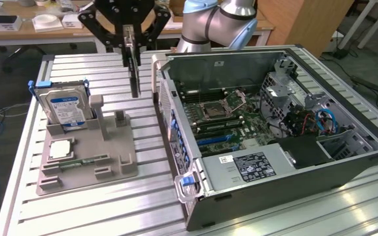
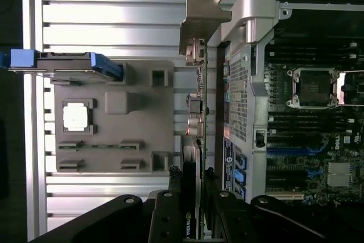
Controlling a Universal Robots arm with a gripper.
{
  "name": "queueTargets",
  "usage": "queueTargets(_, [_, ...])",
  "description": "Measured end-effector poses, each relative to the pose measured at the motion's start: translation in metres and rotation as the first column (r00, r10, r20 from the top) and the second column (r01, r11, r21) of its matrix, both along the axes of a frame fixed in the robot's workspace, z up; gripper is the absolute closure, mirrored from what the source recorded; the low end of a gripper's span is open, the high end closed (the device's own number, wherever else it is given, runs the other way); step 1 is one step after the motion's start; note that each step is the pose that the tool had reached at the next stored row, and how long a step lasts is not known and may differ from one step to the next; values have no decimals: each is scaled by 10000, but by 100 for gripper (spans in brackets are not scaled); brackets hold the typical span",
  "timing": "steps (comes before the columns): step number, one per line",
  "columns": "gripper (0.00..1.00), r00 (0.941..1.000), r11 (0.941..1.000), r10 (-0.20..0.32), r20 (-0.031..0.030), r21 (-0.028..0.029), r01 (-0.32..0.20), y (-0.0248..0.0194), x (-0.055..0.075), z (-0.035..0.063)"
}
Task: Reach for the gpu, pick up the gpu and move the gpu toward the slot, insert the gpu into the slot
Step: 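Pick up the gpu and move the gpu toward the slot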
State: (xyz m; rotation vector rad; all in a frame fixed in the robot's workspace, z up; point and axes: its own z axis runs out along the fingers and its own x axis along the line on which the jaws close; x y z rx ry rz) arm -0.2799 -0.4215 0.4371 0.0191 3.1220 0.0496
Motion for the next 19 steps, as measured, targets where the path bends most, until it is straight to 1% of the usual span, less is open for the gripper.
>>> queueTargets(11, [74,10000,10000,-17,-1,0,17,0,327,2])
queueTargets(17, [74,10000,10000,-20,-2,0,20,0,335,1])
queueTargets(19, [74,10000,10000,-17,-2,0,17,0,392,2])
